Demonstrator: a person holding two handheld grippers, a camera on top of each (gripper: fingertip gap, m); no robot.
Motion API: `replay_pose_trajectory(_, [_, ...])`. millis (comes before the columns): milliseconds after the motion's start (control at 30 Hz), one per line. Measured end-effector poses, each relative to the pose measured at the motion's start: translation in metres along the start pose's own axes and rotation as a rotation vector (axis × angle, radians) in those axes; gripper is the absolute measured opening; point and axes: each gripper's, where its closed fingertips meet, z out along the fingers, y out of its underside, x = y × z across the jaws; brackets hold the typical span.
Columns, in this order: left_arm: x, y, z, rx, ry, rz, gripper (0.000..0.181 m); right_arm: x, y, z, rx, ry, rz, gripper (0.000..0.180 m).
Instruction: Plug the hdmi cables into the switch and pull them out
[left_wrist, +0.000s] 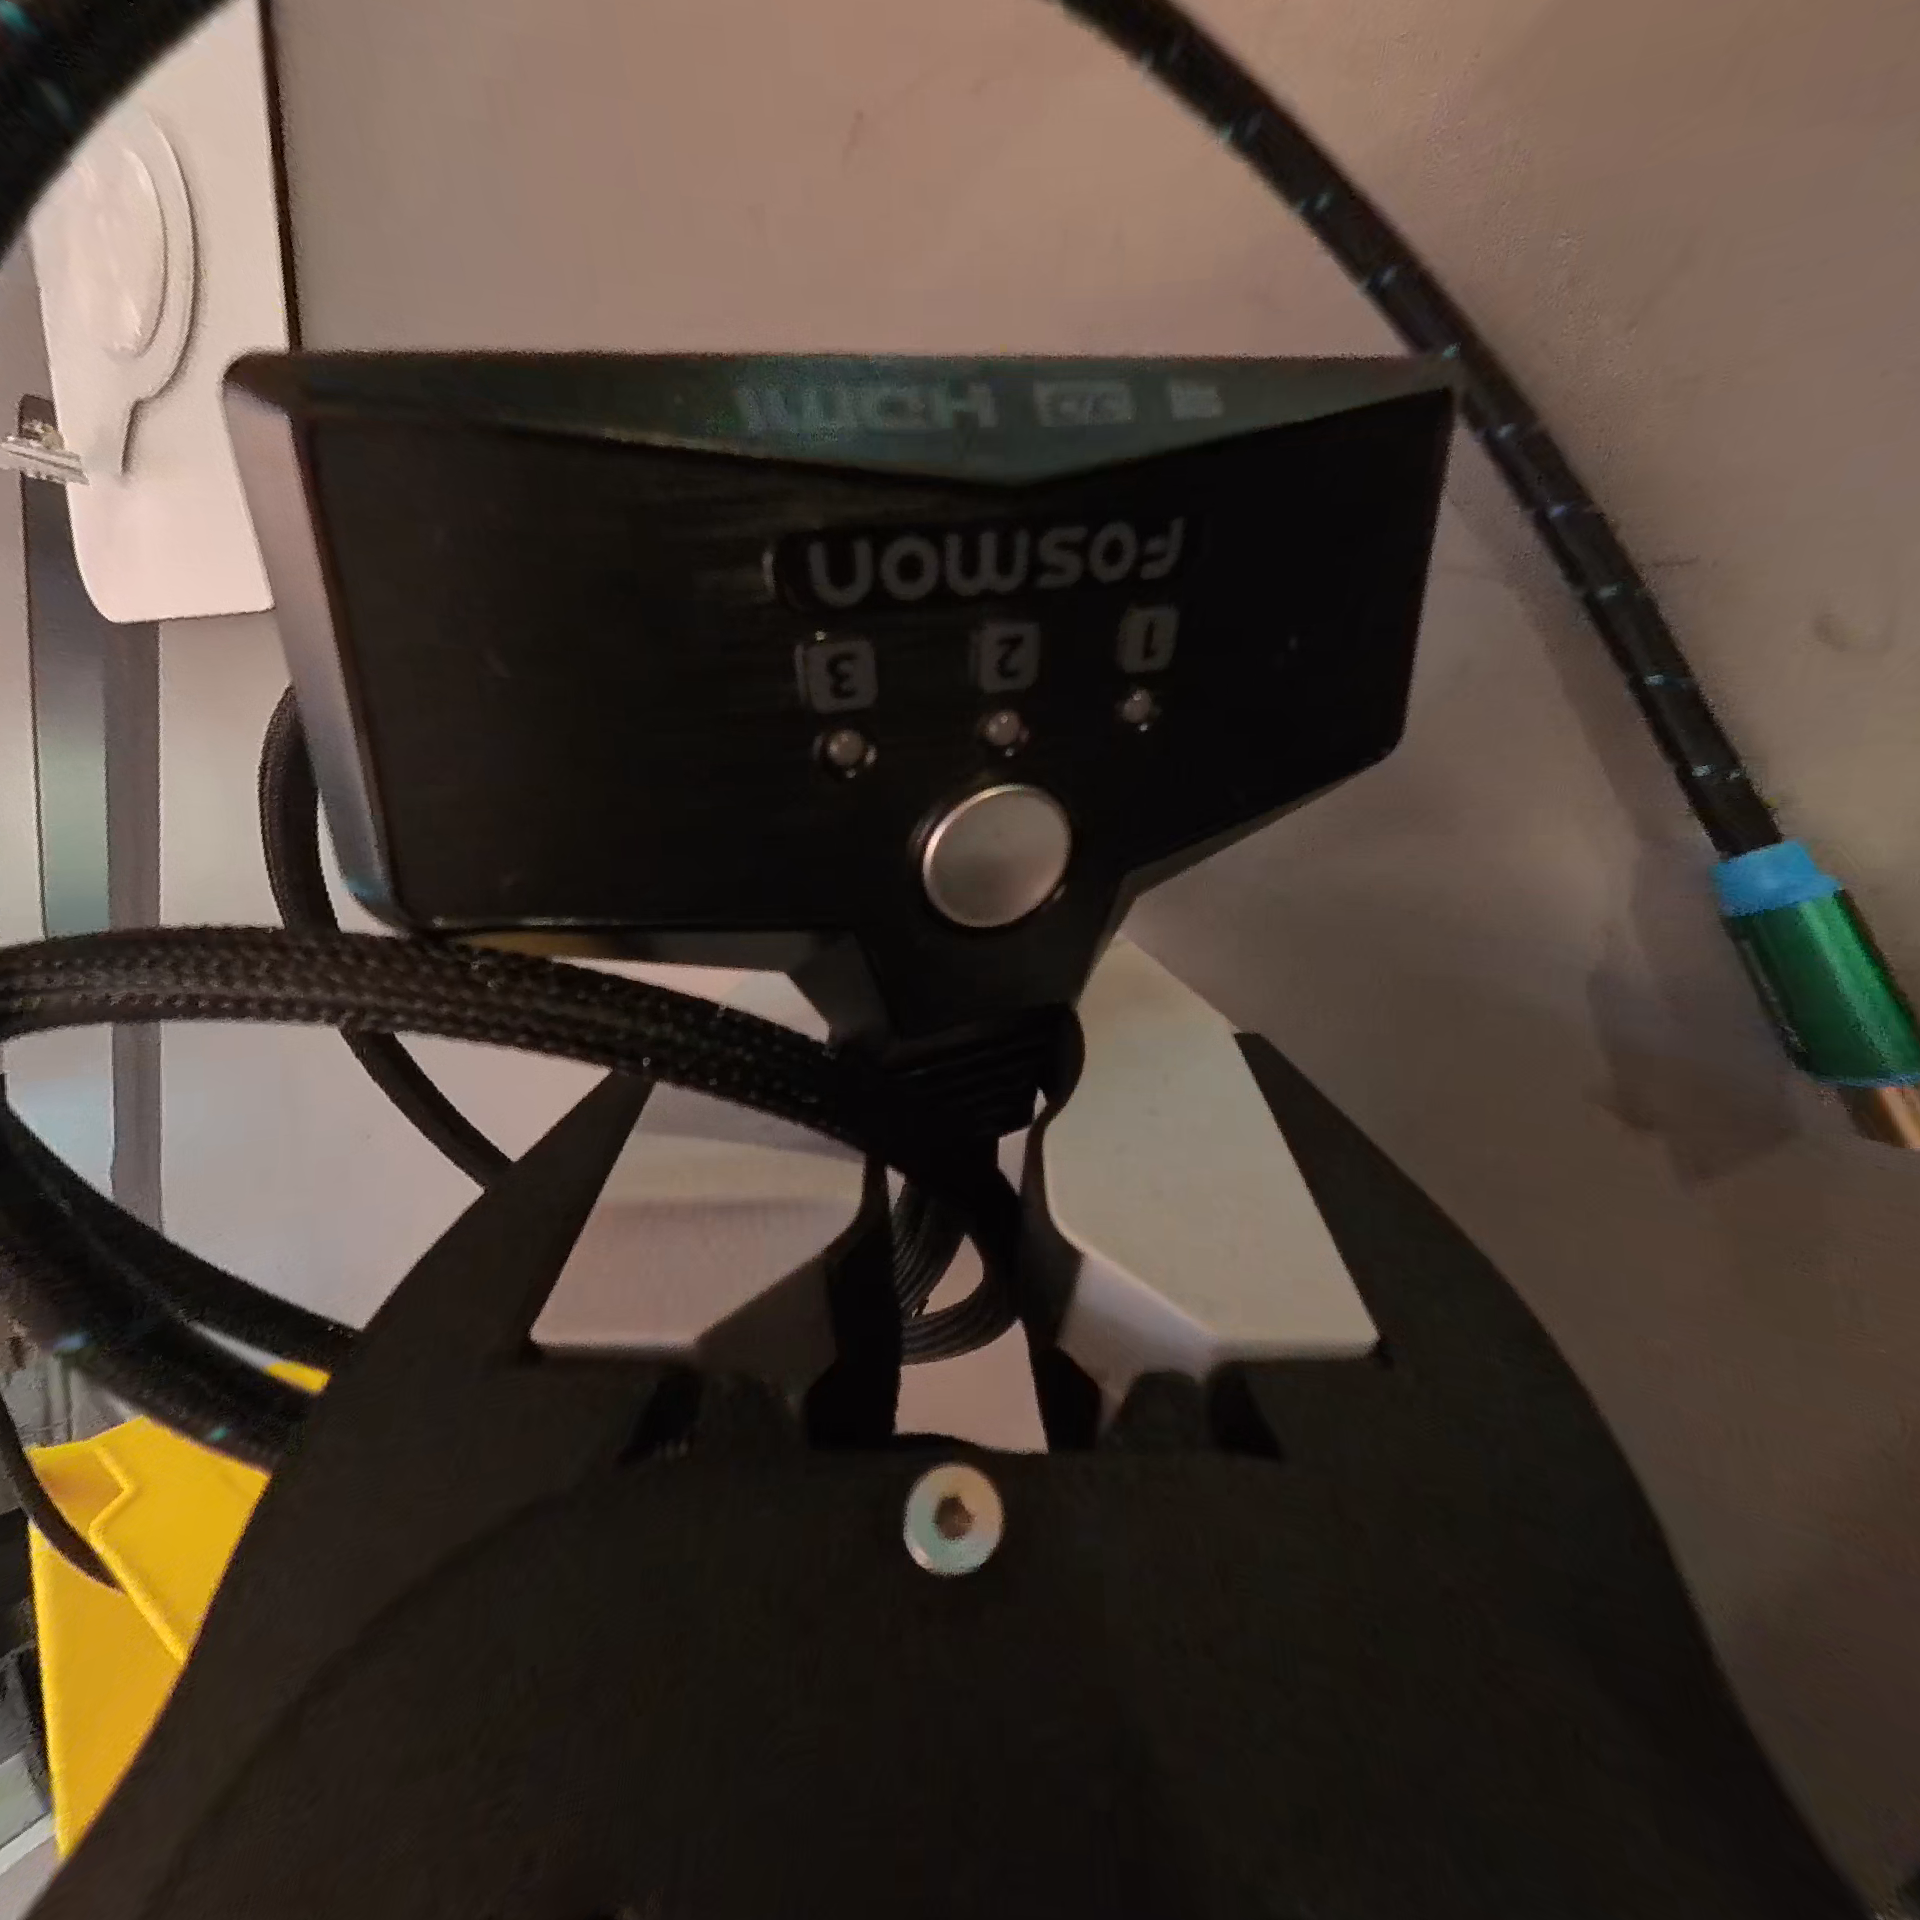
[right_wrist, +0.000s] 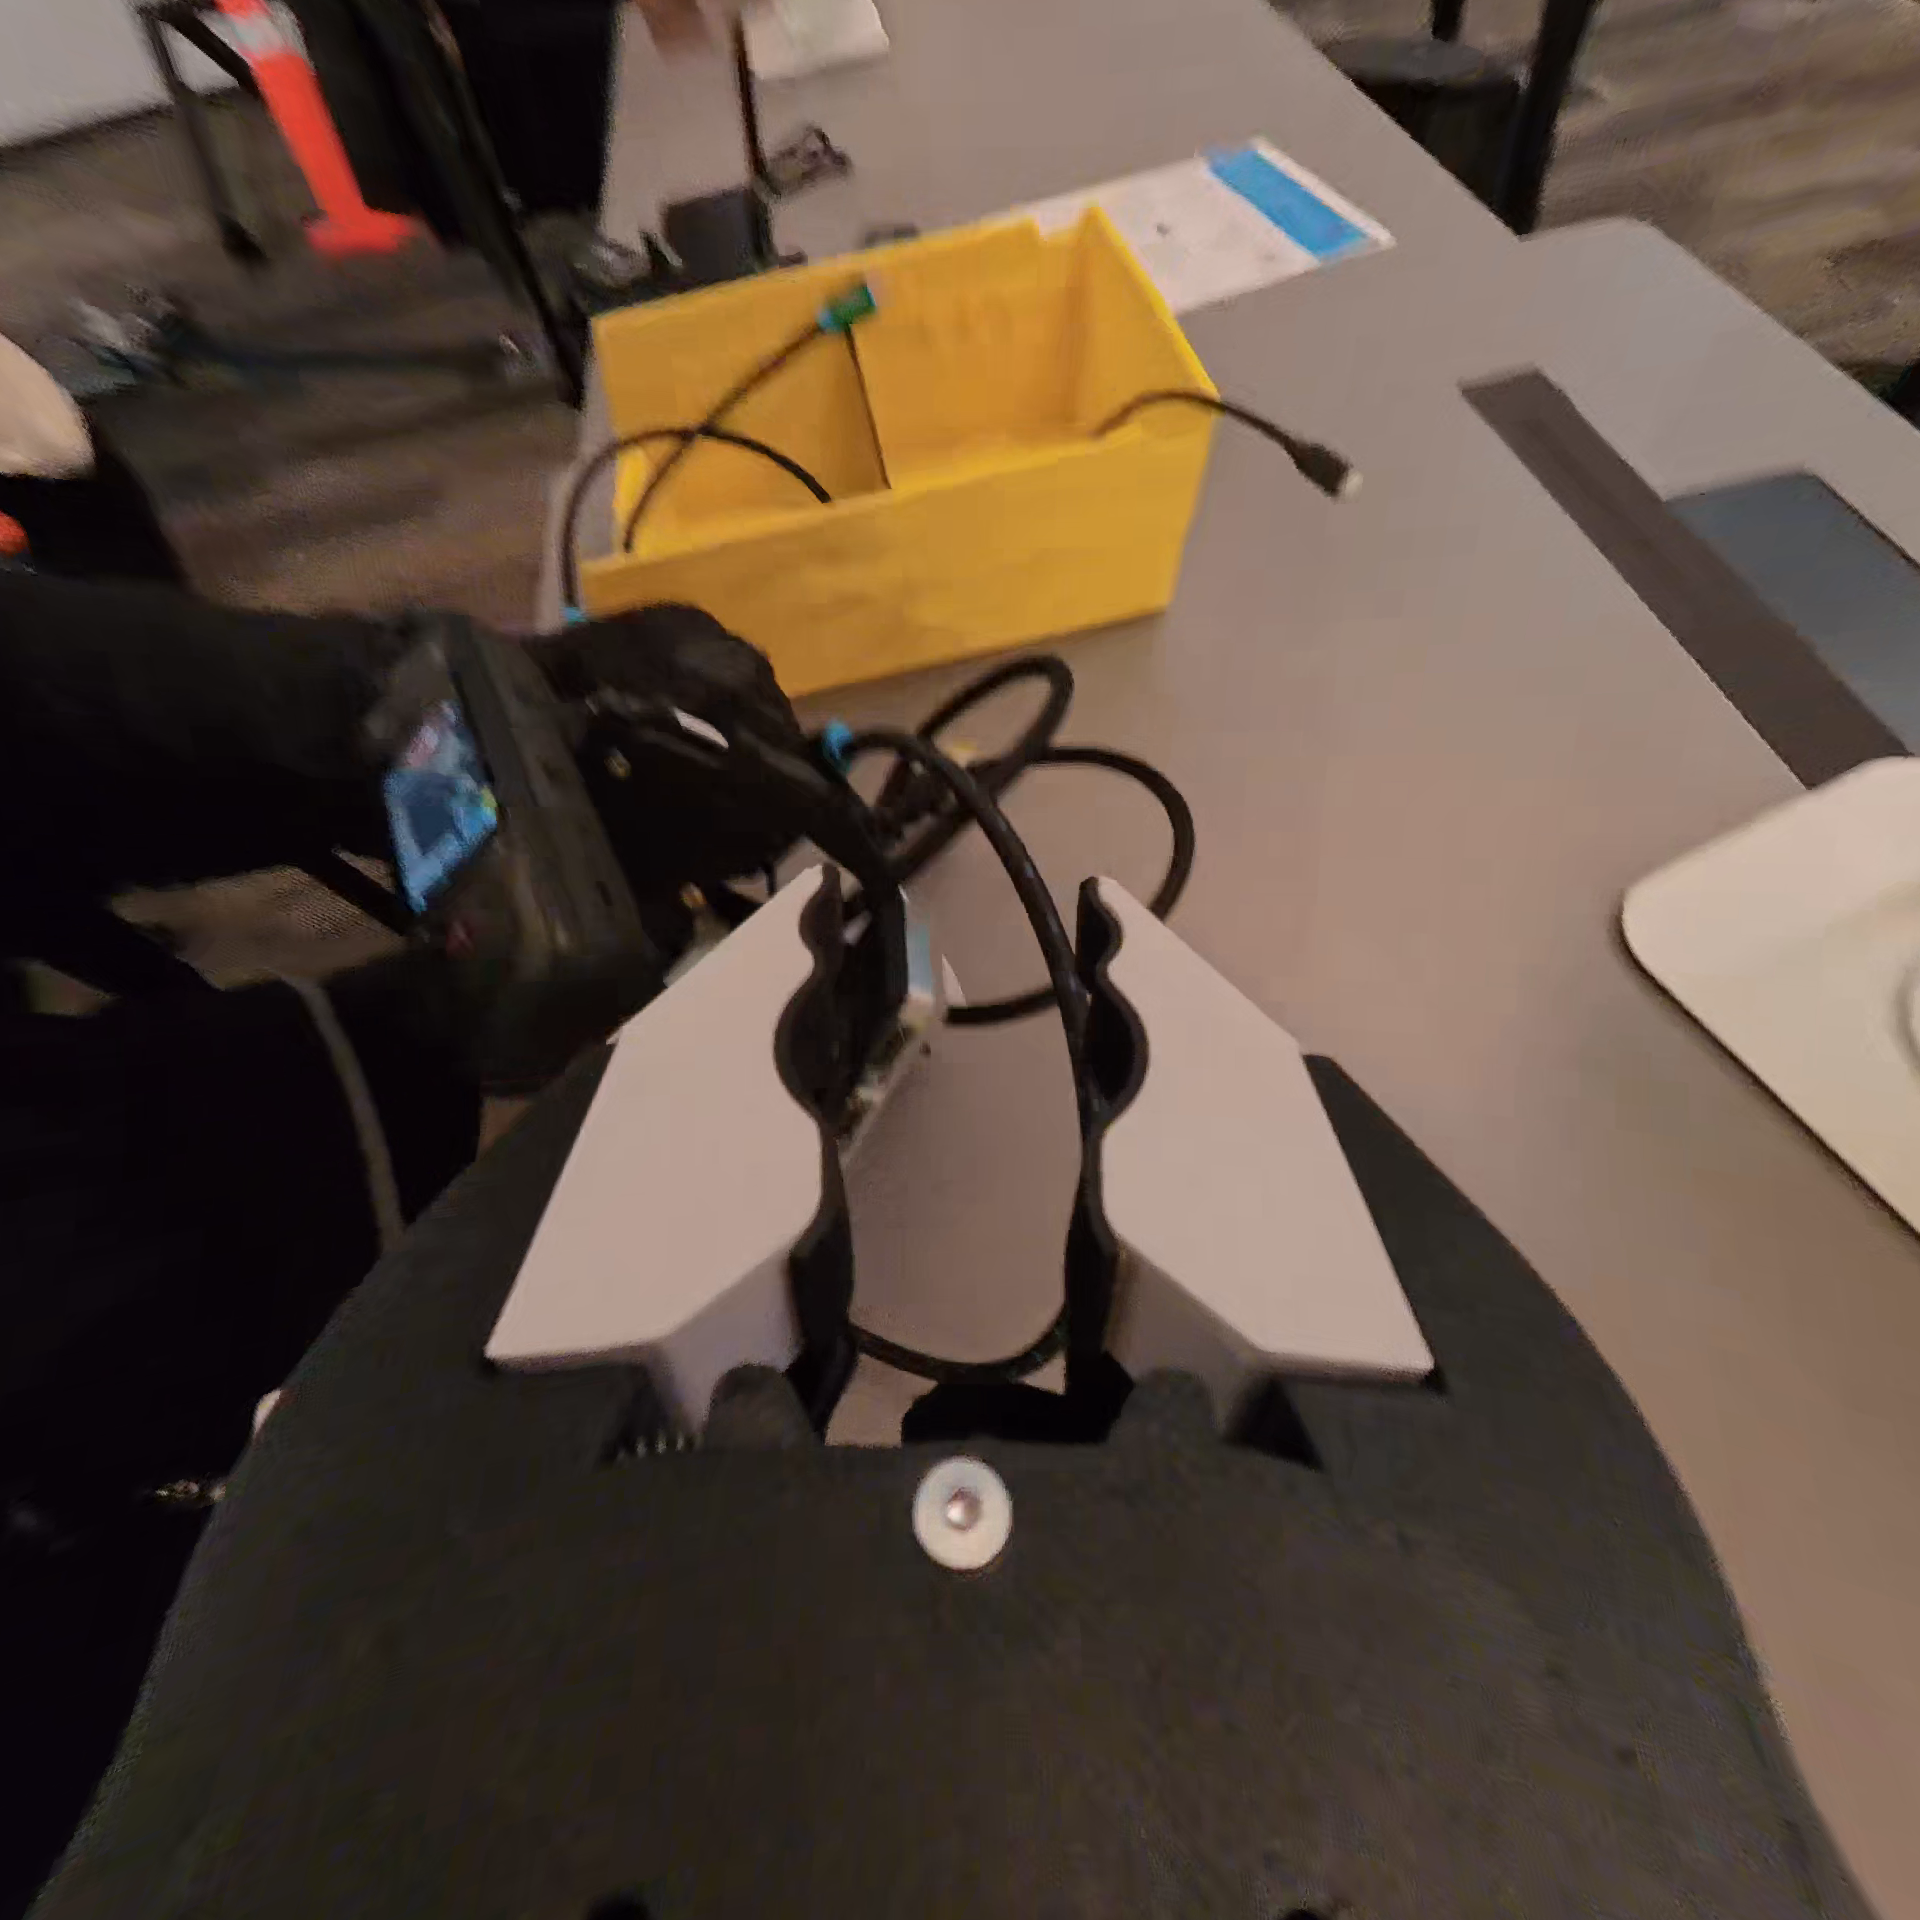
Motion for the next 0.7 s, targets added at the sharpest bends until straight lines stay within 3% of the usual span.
replay_pose_trajectory(100, [0.002, -0.002, 0.001, -0.003, -0.009, 0.016, 0.015, 0.000, -0.002, 0.012, -0.084, -0.013, -0.036, 0.046])
replay_pose_trajectory(233, [0.004, -0.006, 0.000, 0.009, -0.017, 0.032, 0.015, 0.009, 0.038, 0.039, -0.285, -0.079, -0.014, 0.049])
replay_pose_trajectory(267, [0.004, -0.006, 0.000, 0.010, -0.021, 0.035, 0.015, 0.010, 0.041, 0.044, -0.277, -0.104, -0.001, 0.044])
replay_pose_trajectory(367, [0.005, -0.006, 0.000, 0.010, -0.022, 0.047, 0.015, 0.005, 0.042, 0.050, -0.209, -0.202, 0.061, 0.003])
replay_pose_trajectory(433, [0.006, -0.006, 0.001, 0.011, -0.016, 0.047, 0.015, 0.009, 0.039, 0.045, -0.175, -0.199, 0.090, 0.001])
replay_pose_trajectory(600, [0.010, -0.003, 0.006, 0.011, 0.021, 0.020, 0.015, 0.032, 0.002, 0.004, -0.066, -0.036, 0.004, 0.000])
replay_pose_trajectory(700, [0.005, 0.003, 0.006, 0.000, 0.030, -0.020, 0.015, 0.048, -0.032, -0.035, -0.028, 0.175, -0.170, 0.000])
